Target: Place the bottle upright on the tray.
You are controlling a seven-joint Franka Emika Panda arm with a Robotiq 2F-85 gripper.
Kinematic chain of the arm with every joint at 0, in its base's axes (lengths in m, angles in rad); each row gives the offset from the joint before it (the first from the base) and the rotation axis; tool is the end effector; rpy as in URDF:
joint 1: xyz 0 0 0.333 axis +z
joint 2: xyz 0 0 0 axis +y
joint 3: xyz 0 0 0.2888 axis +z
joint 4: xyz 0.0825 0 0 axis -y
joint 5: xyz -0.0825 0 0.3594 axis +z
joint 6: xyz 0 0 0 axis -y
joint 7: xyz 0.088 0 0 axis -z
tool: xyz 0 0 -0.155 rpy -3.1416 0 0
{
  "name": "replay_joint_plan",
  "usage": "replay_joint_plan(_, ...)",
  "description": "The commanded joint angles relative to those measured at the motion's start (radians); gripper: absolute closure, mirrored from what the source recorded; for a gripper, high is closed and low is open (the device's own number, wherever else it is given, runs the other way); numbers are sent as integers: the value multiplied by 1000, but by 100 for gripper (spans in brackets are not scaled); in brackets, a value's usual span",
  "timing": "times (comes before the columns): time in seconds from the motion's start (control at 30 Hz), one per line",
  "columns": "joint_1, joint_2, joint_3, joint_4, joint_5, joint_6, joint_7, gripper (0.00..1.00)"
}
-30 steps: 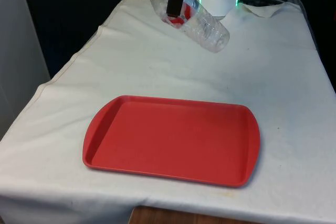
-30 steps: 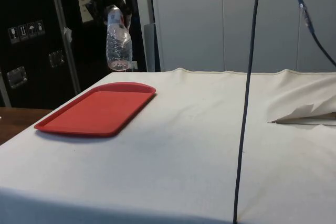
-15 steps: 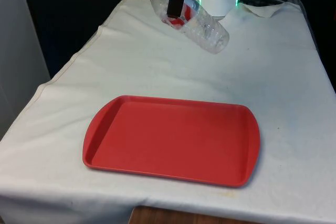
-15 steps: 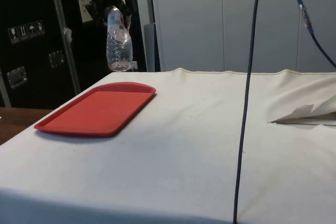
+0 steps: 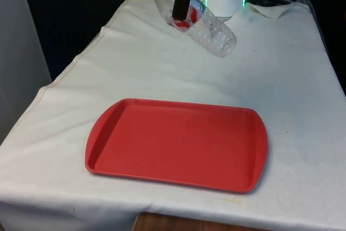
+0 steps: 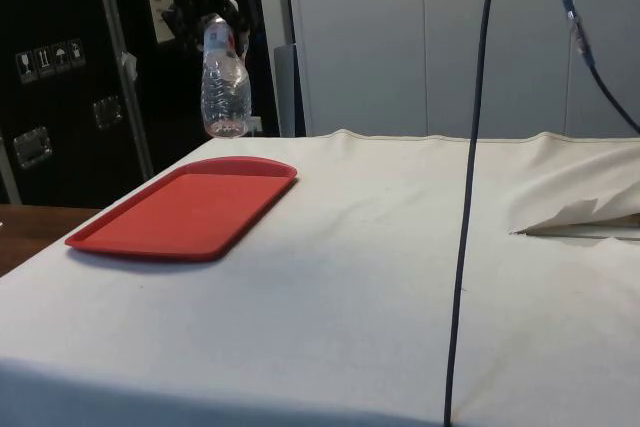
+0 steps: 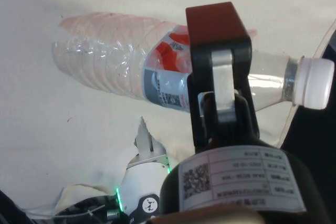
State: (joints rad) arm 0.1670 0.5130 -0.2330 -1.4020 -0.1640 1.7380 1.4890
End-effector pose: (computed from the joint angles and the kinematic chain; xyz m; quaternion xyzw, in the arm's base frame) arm 0.6385 -0.0450 0.3441 0.7242 -0.6709 0.0277 0.1567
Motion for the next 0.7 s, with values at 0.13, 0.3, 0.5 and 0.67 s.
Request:
replay_joint_plan(0.13,-4,30,0,37,5,1,9,86)
replay_joint_plan(0.3,-5,41,0,52,0,2,4,86)
replay_joint_plan(0.5,-7,48,0,57,4,34,25,86)
replay_joint_plan(0.67,-7,48,-1,52,3,56,38,86)
